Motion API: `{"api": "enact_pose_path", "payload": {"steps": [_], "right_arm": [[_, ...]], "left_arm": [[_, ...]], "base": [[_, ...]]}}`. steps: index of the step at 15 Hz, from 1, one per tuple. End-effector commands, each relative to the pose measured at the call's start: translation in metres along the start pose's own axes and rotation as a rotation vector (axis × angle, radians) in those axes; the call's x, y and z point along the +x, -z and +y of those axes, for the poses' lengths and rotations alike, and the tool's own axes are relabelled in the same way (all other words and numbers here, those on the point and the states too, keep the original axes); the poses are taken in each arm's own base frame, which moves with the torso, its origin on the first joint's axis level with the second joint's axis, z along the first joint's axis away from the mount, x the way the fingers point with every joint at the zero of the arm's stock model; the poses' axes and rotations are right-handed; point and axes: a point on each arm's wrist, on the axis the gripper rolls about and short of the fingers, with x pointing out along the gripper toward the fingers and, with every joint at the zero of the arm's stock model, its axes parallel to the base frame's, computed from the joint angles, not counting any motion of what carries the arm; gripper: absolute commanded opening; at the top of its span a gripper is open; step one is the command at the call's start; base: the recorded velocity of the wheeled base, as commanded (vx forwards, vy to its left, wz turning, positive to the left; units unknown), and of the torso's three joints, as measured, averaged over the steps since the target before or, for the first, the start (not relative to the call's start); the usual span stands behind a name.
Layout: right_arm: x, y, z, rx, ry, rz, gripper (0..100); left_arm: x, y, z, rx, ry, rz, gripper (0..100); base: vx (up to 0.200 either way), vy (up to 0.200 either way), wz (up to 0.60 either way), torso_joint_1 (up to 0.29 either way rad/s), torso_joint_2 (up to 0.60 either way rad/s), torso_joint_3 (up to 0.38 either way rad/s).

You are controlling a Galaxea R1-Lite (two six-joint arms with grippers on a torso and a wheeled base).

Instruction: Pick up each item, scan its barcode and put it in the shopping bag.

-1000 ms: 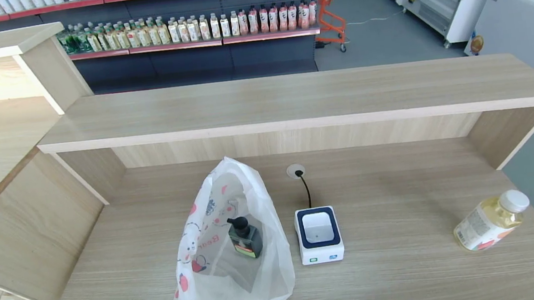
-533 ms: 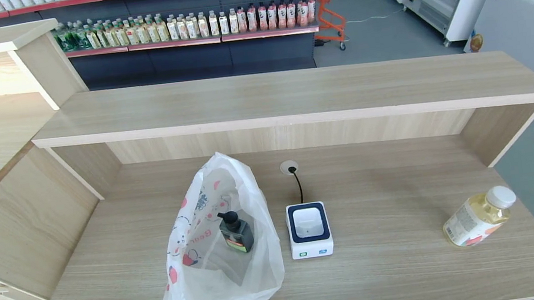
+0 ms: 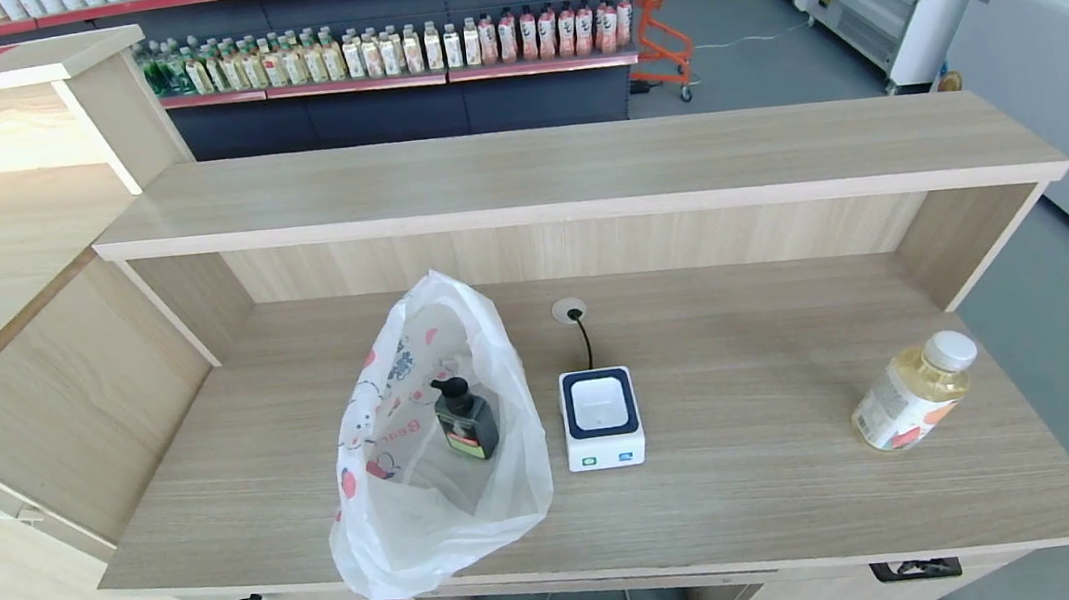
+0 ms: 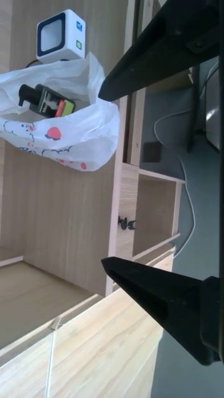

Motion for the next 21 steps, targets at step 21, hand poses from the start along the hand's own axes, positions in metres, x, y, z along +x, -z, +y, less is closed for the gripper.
{"api": "enact_pose_path", "payload": {"steps": [21], "right_arm": [[0.146, -0.066, 0.012, 0.038, -0.011, 0.749, 100]], "left_arm": [[0.000, 0.000, 0.000, -0.001, 0.000, -0.001, 100]], "base": [[0.000, -0.095, 0.00, 0.000, 0.00, 0.002]]}}
